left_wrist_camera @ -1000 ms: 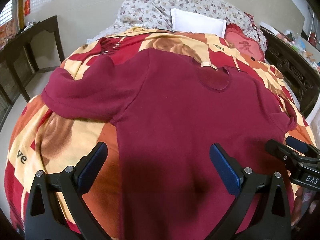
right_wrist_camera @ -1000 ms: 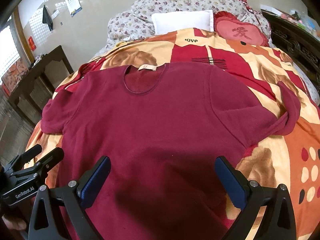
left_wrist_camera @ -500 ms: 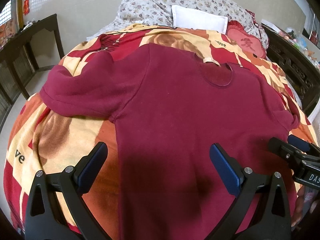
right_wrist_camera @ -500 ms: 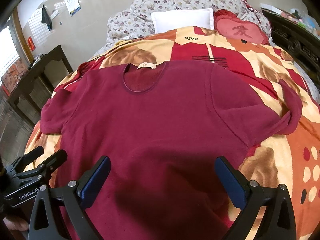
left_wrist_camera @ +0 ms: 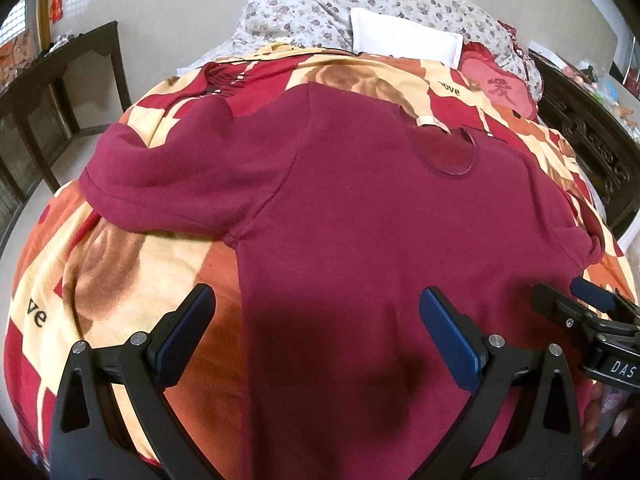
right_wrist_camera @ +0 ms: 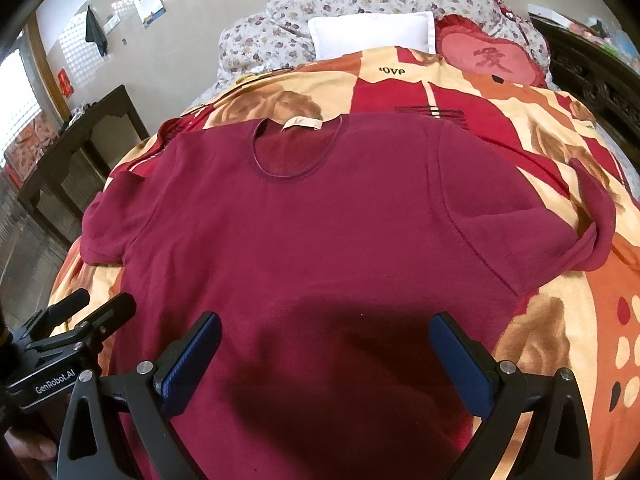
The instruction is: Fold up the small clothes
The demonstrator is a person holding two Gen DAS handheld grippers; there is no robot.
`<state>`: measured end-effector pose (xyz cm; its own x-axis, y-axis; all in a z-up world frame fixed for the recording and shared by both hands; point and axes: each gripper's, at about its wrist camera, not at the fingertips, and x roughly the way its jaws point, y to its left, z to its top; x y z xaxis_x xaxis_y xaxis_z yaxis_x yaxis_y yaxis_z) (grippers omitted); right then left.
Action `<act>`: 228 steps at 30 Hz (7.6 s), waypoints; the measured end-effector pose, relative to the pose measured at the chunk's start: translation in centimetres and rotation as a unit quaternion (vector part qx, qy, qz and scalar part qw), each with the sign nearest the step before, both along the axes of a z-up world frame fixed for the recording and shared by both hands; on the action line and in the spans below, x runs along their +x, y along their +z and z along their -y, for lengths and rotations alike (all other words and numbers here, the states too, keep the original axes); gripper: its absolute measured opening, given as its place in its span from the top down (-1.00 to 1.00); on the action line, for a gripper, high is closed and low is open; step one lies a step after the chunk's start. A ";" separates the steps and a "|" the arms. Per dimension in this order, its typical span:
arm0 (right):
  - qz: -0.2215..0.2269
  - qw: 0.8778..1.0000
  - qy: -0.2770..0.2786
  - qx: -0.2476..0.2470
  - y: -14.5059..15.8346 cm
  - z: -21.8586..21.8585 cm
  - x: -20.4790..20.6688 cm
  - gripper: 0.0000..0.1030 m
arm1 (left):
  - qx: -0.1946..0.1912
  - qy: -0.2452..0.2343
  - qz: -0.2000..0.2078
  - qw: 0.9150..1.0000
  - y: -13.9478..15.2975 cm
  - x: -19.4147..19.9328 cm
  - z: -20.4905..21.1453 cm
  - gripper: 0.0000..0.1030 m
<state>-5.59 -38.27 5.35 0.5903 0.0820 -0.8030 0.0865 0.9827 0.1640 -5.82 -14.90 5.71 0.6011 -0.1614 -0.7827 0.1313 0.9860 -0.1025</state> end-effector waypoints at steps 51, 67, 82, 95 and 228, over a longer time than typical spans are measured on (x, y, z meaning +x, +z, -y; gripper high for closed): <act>0.005 0.997 -0.067 0.029 2.1 8.1 1.1 -1.00 | -0.160 -0.140 0.056 0.976 6.2 6.9 7.8 0.86; 0.049 0.996 -0.059 0.037 4.7 9.3 2.0 -1.00 | -0.059 -0.104 0.062 0.991 5.1 3.2 1.0 -0.37; -0.032 0.996 0.068 -0.047 -0.1 -0.1 16.0 0.50 | -0.007 -0.026 -0.025 0.999 -2.7 5.4 -1.2 -0.37; -0.038 0.999 -0.020 0.009 3.1 12.3 0.7 0.74 | -0.019 -0.011 -0.026 0.999 -2.7 5.1 -1.2 -0.37; -0.009 0.919 -0.366 0.143 -3.6 38.7 -2.2 0.27 | -0.021 -0.037 -0.010 0.999 0.2 4.7 4.5 -0.37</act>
<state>-7.82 -76.98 1.73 0.5585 -0.1218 -0.8205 0.7127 0.5767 0.3995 -1.13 -19.43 5.87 0.5703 -0.2380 -0.7863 0.2004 0.9685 -0.1478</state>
